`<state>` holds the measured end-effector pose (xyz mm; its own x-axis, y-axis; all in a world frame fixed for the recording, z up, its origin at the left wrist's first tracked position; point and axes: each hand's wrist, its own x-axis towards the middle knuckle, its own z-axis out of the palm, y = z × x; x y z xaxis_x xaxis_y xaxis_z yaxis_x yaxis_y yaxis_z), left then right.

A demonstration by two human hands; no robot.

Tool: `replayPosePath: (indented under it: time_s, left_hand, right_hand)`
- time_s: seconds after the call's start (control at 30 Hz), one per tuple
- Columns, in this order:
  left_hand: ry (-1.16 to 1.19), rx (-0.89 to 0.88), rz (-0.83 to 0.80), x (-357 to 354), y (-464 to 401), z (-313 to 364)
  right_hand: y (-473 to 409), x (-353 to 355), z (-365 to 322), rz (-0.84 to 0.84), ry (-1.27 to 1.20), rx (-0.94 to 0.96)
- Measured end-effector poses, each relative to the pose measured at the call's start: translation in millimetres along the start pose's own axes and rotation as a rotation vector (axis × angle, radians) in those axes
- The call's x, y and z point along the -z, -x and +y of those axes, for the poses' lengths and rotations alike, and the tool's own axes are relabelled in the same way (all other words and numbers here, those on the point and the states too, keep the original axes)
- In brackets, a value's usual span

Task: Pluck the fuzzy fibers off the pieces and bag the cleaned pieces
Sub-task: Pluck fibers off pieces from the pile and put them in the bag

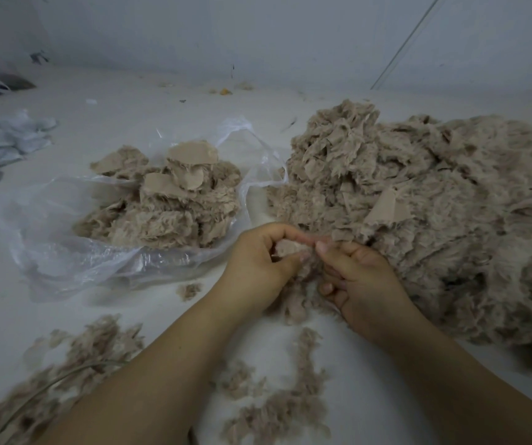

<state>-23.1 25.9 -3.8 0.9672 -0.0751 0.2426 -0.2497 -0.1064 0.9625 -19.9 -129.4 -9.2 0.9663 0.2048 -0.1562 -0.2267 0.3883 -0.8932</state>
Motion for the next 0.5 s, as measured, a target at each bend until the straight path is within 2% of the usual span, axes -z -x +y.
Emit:
replayPosePath:
  time_s: [0.13, 0.3, 0.4, 0.5]
  left_hand:
    - [0.05, 0.052, 0.14, 3.1, -1.8, -0.6]
    - [-0.123, -0.05, 0.313, 3.7, -5.1, 1.1]
    - [-0.106, -0.063, 0.34, 4.8, -5.0, 0.9]
    - [-0.061, -0.081, 0.275, 3.5, -2.8, 3.2]
  right_hand:
    - [-0.2, 0.7, 0.7, -0.032, 0.053, 0.014]
    - [-1.9, 1.1, 2.6, -0.008, 0.046, -0.016]
    - [-1.5, 1.0, 2.2, -0.017, 0.048, -0.01]
    - [0.3, 0.9, 0.2, -0.078, 0.086, -0.001]
